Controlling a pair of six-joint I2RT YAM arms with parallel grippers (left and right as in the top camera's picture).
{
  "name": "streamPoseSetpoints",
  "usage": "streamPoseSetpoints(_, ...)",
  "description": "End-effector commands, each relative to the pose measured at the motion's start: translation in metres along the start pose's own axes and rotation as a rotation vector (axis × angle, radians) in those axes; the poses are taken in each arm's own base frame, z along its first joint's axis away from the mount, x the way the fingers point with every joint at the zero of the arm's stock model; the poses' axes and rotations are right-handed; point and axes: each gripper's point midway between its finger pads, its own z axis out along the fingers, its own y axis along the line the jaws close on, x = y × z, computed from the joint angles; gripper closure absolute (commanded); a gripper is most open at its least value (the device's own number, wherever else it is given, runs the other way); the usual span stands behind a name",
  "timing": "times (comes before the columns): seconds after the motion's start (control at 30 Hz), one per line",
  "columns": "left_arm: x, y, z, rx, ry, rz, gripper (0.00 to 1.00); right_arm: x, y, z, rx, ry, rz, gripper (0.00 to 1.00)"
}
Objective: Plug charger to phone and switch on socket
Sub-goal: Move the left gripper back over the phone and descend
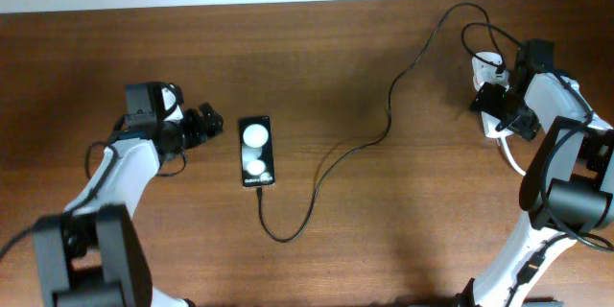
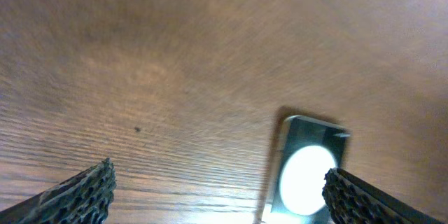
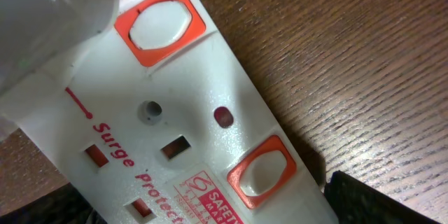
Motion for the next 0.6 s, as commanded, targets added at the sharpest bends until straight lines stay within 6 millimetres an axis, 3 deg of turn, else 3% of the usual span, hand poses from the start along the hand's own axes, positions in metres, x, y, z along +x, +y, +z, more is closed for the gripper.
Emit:
streamPoseSetpoints(0.0,-0.023,-0.015,-0.035,0.030,-0.110,0.015,0.01,0.016,-0.003,0.015,0.020,0.054,-0.018,0.01)
streamPoseSetpoints(0.17,-0.033,-0.026,-0.057,0.052,-0.172,0.034,0.01,0.016,-0.003,0.015,0.020,0.054,-0.018,0.01)
streamPoseSetpoints(0.27,-0.044,-0.016,-0.070,-0.026,-0.240,0.038,0.01,0.016,-0.003,0.015,0.020,0.054,-0.018,0.01)
streamPoseSetpoints(0.4,-0.048,-0.019,-0.081,-0.031,-0.271,0.045,0.01,0.016,-0.003,0.015,0.020,0.054,-0.018,0.01)
streamPoseSetpoints(0.57,-0.002,0.018,-0.079,-0.219,-0.103,-0.001,0.01,0.016,-0.003,0.015,0.020,0.054,-0.018,0.01)
